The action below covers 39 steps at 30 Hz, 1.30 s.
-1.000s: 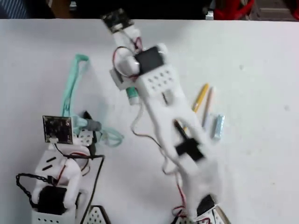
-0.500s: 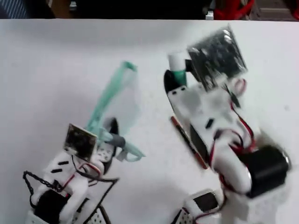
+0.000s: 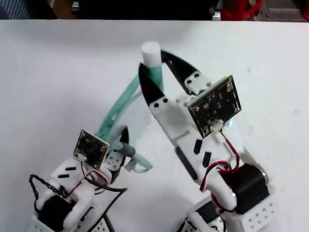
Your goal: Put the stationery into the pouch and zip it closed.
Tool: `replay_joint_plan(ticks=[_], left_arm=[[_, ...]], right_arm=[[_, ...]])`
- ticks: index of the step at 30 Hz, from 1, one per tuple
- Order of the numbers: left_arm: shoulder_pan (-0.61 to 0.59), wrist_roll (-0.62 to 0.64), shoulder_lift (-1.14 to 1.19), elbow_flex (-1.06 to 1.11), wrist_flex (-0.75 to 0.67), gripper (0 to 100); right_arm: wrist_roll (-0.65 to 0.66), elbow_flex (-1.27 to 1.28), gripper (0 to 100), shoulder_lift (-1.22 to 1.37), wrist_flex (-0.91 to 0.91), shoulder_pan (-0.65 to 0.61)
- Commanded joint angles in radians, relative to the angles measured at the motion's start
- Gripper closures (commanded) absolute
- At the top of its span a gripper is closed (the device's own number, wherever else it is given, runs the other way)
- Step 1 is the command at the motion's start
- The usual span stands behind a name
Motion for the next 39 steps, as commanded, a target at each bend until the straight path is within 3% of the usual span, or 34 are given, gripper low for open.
replay_joint_plan(ticks=[1,8,19,25,30,39], left_arm=[[0.016,-0.008,-0.01,-0.008,-0.043,98],[0.016,-0.009,-0.01,-0.008,-0.043,98],[-0.039,-0.002,-0.012,-0.011,-0.055,97],[-0.05,0.149,-0.016,-0.015,-0.011,81],[-0.05,0.12,-0.016,-0.015,-0.002,80],[-0.09,0.112,-0.016,-0.015,-0.009,80]], right_arm=[[0.005,0.0,98.1,0.054,-0.058,-0.01],[0.006,0.006,98.1,0.122,-0.097,-0.044],[0.006,0.147,98.1,0.153,-0.197,0.035],[0.011,0.304,98.1,0.136,-0.351,0.039],[0.005,0.356,98.1,0.137,-0.427,0.045],[-0.109,0.373,98.1,0.134,-0.334,-0.007]])
